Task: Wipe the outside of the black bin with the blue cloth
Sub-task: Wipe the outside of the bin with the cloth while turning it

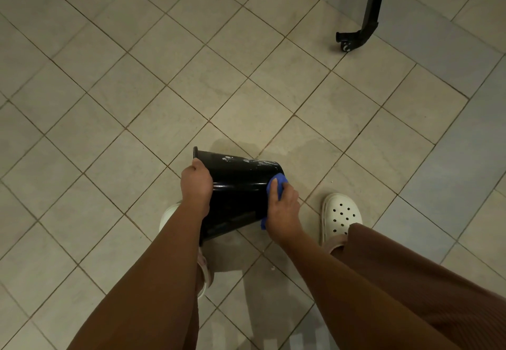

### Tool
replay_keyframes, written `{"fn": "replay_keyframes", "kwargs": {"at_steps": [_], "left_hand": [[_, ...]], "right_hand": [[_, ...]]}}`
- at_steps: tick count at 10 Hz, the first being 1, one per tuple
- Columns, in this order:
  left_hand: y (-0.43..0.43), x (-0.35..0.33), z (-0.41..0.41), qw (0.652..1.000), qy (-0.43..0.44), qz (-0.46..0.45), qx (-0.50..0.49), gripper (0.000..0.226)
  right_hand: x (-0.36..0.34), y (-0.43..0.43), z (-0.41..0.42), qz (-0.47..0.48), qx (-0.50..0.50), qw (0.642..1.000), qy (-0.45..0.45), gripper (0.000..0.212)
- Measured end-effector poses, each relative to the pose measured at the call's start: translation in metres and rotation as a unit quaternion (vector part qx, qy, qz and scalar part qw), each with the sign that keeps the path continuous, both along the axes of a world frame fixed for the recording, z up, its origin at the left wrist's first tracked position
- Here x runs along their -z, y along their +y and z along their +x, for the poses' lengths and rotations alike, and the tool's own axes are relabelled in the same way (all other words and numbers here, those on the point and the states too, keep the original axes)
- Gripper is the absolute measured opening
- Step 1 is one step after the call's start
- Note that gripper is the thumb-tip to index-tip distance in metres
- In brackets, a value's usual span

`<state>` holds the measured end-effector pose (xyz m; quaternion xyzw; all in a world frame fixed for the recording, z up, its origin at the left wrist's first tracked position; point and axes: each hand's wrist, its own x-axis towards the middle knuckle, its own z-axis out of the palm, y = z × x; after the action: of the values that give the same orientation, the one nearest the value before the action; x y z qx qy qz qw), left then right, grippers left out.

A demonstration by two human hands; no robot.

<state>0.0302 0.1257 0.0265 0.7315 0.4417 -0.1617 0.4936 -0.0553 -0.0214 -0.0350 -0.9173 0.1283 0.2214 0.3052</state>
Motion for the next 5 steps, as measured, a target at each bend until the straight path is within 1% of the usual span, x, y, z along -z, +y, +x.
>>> {"fn": "replay_keyframes", "kwargs": {"at_steps": [1, 2, 3, 4, 5], "left_hand": [[0.0, 0.001, 0.0, 1.0, -0.009, 0.007, 0.012, 0.041], [-0.006, -0.002, -0.007, 0.999, -0.03, 0.014, 0.027, 0.038], [-0.007, -0.003, -0.006, 0.998, -0.043, 0.019, 0.037, 0.039], [-0.006, -0.002, -0.005, 0.998, -0.044, 0.007, 0.054, 0.039], [-0.007, -0.005, -0.01, 0.997, -0.048, -0.001, 0.066, 0.04]], "right_hand": [[0.007, -0.007, 0.019, -0.021, -0.01, 1.0, 0.0, 0.047], [0.011, -0.021, 0.033, -0.051, -0.002, 0.997, 0.051, 0.05], [0.006, -0.026, 0.027, -0.08, -0.011, 0.993, 0.089, 0.06], [0.002, -0.014, 0.023, -0.098, -0.092, 0.99, 0.041, 0.084], [0.001, -0.013, 0.03, -0.082, -0.09, 0.992, 0.033, 0.083]]}}
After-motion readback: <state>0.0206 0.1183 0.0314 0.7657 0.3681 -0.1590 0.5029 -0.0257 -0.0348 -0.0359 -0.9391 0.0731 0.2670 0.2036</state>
